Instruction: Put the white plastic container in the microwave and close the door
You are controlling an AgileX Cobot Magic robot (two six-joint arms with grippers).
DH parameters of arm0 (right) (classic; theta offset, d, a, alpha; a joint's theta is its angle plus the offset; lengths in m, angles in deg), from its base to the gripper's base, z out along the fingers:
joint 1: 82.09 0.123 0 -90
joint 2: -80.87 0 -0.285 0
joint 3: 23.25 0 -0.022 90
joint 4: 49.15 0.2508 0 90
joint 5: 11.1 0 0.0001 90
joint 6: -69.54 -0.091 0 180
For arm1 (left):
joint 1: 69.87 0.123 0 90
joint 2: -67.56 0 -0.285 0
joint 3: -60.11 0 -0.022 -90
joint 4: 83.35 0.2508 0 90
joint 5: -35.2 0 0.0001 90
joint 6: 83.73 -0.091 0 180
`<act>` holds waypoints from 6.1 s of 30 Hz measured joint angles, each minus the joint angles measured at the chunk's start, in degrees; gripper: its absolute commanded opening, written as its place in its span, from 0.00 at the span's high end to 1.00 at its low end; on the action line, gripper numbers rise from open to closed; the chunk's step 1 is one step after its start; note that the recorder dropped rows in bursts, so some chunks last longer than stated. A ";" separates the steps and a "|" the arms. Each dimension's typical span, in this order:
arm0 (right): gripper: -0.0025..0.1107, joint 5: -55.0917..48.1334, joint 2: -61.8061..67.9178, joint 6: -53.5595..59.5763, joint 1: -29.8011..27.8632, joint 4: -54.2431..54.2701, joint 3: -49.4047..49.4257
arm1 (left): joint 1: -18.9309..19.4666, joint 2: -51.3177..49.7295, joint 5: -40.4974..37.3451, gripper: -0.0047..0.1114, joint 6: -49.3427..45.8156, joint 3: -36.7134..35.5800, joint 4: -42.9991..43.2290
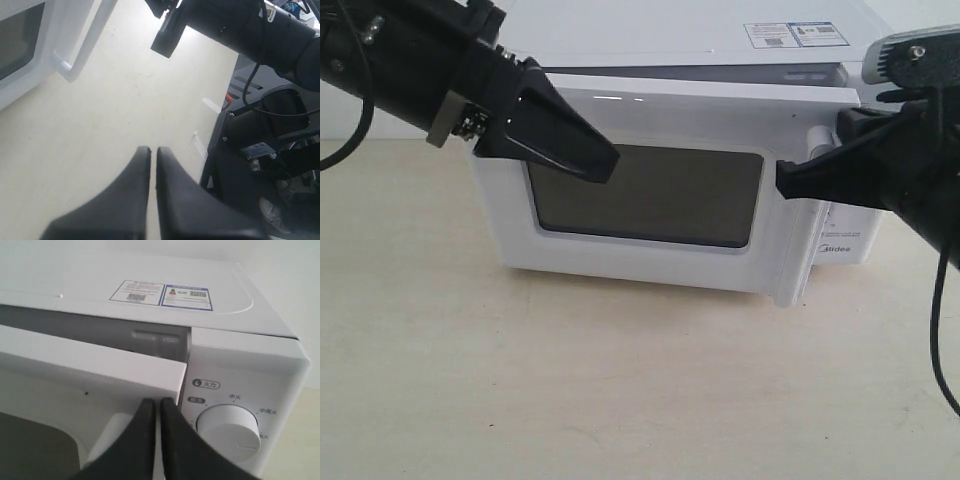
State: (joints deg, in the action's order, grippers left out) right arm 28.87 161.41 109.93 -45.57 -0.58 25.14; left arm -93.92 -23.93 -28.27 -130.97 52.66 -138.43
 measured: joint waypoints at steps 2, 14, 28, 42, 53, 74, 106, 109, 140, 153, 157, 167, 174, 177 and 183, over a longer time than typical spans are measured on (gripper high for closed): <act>0.96 0.63 0.00 -0.61 0.00 -0.18 0.00 | 0.00 0.00 0.00 0.92 0.00 0.00 -0.39; 0.96 4.63 4.22 -6.94 0.00 -1.80 0.00 | 0.00 0.00 0.70 0.92 0.08 0.00 -1.38; 0.96 8.32 10.20 -8.33 0.02 -1.89 -5.62 | 0.00 0.00 0.74 0.92 0.21 0.00 -1.62; 0.96 5.95 11.82 -9.52 -3.83 -2.00 -7.63 | 0.00 0.00 1.39 0.92 0.21 0.00 -1.71; 0.96 3.94 9.69 -9.86 -3.83 -2.18 -7.63 | 0.00 0.00 1.61 0.92 0.21 0.00 -0.51; 0.96 -24.42 -24.30 27.17 -3.83 27.65 -7.63 | 0.00 23.58 11.58 0.92 3.23 -15.49 3.97; 0.95 -26.04 -51.25 50.51 -3.83 51.29 7.35 | 0.00 64.85 25.92 0.92 8.39 -27.55 3.57; 0.95 -26.04 -51.25 50.51 -3.83 51.29 7.35 | 0.00 64.85 26.03 0.92 8.39 -27.55 3.57; 0.95 -26.04 -51.25 49.91 -3.83 51.29 7.35 | 24.16 82.56 33.06 0.92 17.55 -47.42 19.27; 0.95 -26.04 -51.25 49.79 -3.83 51.29 7.35 | 27.97 83.56 40.03 0.92 33.15 -53.14 19.59; 0.95 -26.04 -51.25 49.79 -3.83 51.29 7.35 | 27.97 83.56 40.12 0.92 30.79 -53.14 20.03; 0.95 -26.04 -51.25 49.57 -3.83 51.29 7.35 | 27.97 83.56 41.71 0.92 29.64 -55.69 25.38; 0.95 -26.04 -51.25 49.57 -3.83 51.29 7.35 | 27.97 83.56 49.80 0.92 45.17 -63.92 44.98; 0.95 -26.04 -51.25 49.52 -3.83 51.29 7.35 | 27.97 83.56 54.51 0.92 48.69 -67.57 51.38; 0.95 -26.04 -51.25 49.52 -3.83 51.29 7.35 | 27.97 83.56 55.73 0.92 58.35 -69.51 60.65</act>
State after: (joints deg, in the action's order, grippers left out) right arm 2.83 110.16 159.45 -49.40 50.71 32.50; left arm -65.94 59.63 27.46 -72.62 -16.86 -77.78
